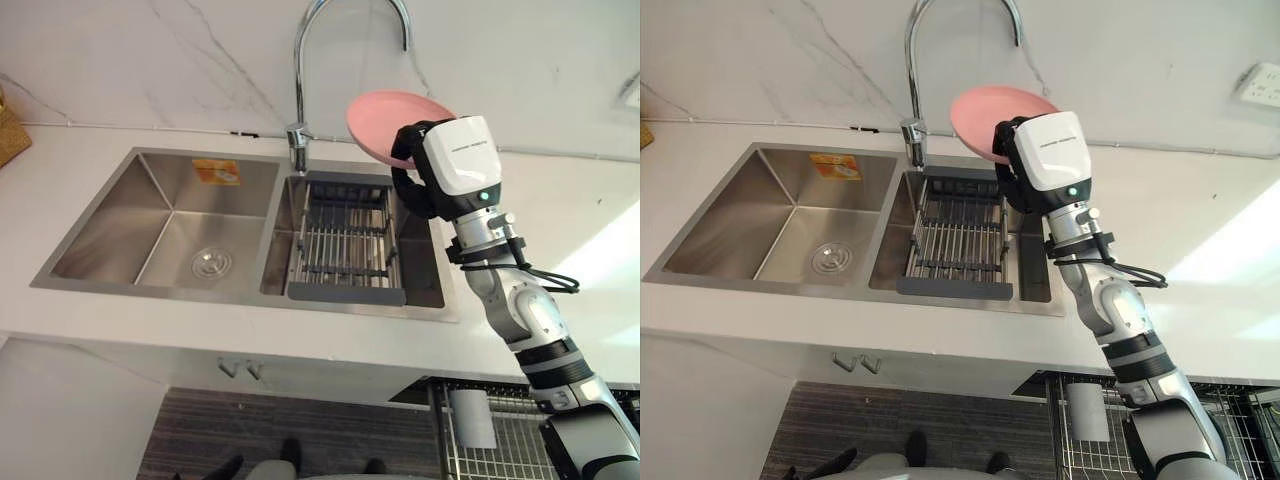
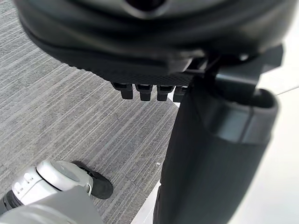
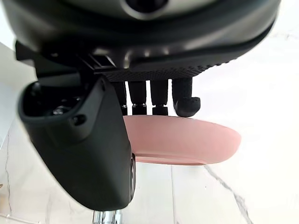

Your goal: Walk over to the sink, pick up the cup, carry it to the dishwasher, place the cup inside the dishwasher, then close the dishwasher door

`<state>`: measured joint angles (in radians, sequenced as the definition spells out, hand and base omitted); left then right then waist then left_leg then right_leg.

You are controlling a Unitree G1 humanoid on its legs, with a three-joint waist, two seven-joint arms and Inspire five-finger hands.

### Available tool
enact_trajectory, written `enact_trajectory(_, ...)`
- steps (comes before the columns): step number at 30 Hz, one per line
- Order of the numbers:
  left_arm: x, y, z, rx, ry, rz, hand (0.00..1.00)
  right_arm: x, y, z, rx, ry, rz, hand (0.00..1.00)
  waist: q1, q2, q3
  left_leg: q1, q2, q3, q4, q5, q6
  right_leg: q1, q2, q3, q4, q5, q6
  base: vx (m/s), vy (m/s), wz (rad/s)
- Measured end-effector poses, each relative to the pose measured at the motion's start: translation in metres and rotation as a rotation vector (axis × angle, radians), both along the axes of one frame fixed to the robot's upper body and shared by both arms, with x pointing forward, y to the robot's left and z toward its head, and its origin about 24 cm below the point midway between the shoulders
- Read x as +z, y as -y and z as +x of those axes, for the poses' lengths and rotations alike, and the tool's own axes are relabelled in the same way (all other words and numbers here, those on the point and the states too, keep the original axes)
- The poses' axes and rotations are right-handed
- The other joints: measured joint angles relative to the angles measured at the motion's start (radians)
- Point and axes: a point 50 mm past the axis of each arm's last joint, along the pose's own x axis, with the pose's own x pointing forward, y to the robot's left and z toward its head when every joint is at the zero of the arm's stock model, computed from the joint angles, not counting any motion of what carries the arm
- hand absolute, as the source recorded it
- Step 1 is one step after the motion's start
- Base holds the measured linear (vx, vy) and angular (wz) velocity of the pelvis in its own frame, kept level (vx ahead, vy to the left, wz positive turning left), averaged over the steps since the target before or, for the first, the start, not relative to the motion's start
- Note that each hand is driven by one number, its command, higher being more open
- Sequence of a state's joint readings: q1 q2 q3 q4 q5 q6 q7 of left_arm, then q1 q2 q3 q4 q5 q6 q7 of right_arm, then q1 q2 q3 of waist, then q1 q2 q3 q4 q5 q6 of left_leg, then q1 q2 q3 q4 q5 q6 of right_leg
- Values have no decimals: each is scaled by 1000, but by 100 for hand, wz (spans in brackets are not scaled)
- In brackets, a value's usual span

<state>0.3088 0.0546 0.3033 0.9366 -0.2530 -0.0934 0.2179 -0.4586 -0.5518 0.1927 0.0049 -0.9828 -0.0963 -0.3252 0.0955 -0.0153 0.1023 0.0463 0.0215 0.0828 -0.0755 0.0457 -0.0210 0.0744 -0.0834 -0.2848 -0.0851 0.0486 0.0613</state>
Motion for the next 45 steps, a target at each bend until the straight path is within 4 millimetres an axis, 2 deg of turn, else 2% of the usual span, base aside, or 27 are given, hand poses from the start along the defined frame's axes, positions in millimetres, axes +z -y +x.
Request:
enact_trajectory(4,-1,4,-10,10,-10,-2,100,4,-6,-4,46,23,-11,0,-2,-2,-2,-8,-1,46,74,-59,2,-38,3,128,0,25,-4,13,42,-100)
enact_trajectory(7,-1,6,-1,-52,-2,3,100,6,1,-6,25,31,-6,0,-19,-1,-9,-38,-5,49,140,-110,12,-96,6,239,8,61,5,-19,57,-112)
enact_trajectory(9,-1,7,8,-111,6,10,100,-1,10,-9,-7,16,59,0,-30,-2,-7,-48,-3,83,200,-154,23,-142,16,320,52,89,15,-46,93,-125)
enact_trajectory(10,0,6,9,-118,6,14,100,-5,11,-9,-17,7,74,0,-39,-1,-7,-47,0,98,217,-164,27,-156,21,325,80,89,15,-91,82,-136)
enact_trajectory(11,0,2,11,-116,10,24,100,-10,11,-10,-29,0,116,0,-45,3,-3,-38,29,151,232,-180,46,-177,41,306,96,120,10,-104,38,-125)
enact_trajectory(12,1,0,12,-111,13,28,100,-9,9,-10,-25,13,135,0,-39,3,2,-30,36,190,224,-182,50,-194,40,241,142,96,-16,-198,46,-151)
enact_trajectory(13,1,-2,14,-87,20,27,100,-9,7,-11,-18,31,155,0,-37,9,8,-19,46,237,221,-183,50,-230,10,86,313,-15,-88,-172,20,-132)
enact_trajectory(14,2,-4,14,-59,27,26,100,-8,5,-12,-8,53,166,0,-37,14,7,-6,64,283,220,-183,50,-227,-36,-67,484,-112,-101,-177,38,-127)
enact_trajectory(16,3,-10,12,-23,21,37,100,-6,3,-14,9,82,170,0,-25,21,-4,-6,103,353,226,-181,47,-156,-100,-219,591,-174,-105,-81,7,-113)
enact_trajectory(17,3,-12,11,-15,15,44,100,-5,3,-14,15,84,169,0,-23,20,-9,-11,114,370,233,-179,43,-133,-110,-238,580,-180,-98,-29,-67,-107)
enact_trajectory(18,3,-14,10,11,9,50,100,-5,2,-15,25,90,166,0,-15,13,-17,-30,133,399,250,-176,37,-76,-108,-246,501,-173,-78,-39,-143,-97)
enact_trajectory(19,4,-18,12,27,9,56,100,-3,1,-15,34,100,164,0,-9,-7,-28,-62,134,403,268,-173,29,-21,-106,-236,329,-99,-33,-50,-181,-89)
enact_trajectory(20,4,-18,14,30,11,53,100,-3,1,-15,35,109,161,0,-8,-24,-34,-77,132,403,277,-168,20,3,-91,-204,236,-82,3,-73,-256,-69)
enact_trajectory(21,3,-14,19,26,13,37,100,-2,3,-15,29,112,151,0,-2,-32,-36,-98,126,403,288,-161,8,36,-71,-197,110,-64,22,-90,-282,-56)
enact_trajectory(24,-3,4,17,3,-8,-4,100,-1,12,-14,-4,101,129,0,-3,-16,-32,-109,133,354,299,-150,-12,43,-46,-155,46,-63,27,-118,-228,-51)
enact_trajectory(28,-3,5,15,-26,-23,3,100,2,42,-30,-113,115,184,0,-16,-14,-30,-103,137,331,247,-122,-30,20,-23,-128,42,-70,16,-116,-109,-19)
enact_trajectory(29,-4,5,12,-33,-32,8,100,0,50,-38,-140,119,214,0,-32,-14,-30,-91,130,332,206,-91,-27,11,-23,-125,44,-68,13,-38,-39,-8)
enact_trajectory(31,-3,4,9,-39,-38,15,100,-7,56,-45,-171,102,235,0,-42,-16,-29,-74,124,334,173,-71,-29,12,-23,-123,44,-66,11,-16,-34,-6)
enact_trajectory(33,-3,4,9,-39,-35,21,100,-25,62,-52,-209,40,260,0,-46,-16,-29,-55,115,338,143,-56,-34,17,-24,-119,44,-65,11,16,1,-5)
enact_trajectory(38,-2,5,13,-66,-17,29,100,-59,60,-64,-251,-86,329,0,-53,-17,-17,-54,100,331,112,-37,-35,12,-31,-126,44,-63,14,14,15,5)
enact_trajectory(41,-2,5,19,-104,-6,32,100,-70,63,-64,-287,-125,354,0,-56,-14,9,-83,93,323,115,-34,-30,-12,-41,-131,48,-58,19,-30,38,9)
enact_trajectory(45,2,4,41,-162,48,51,100,-82,69,-52,-347,-163,377,0,-55,-12,69,-144,79,309,127,-25,-16,-61,-53,-141,51,-41,23,-55,45,10)
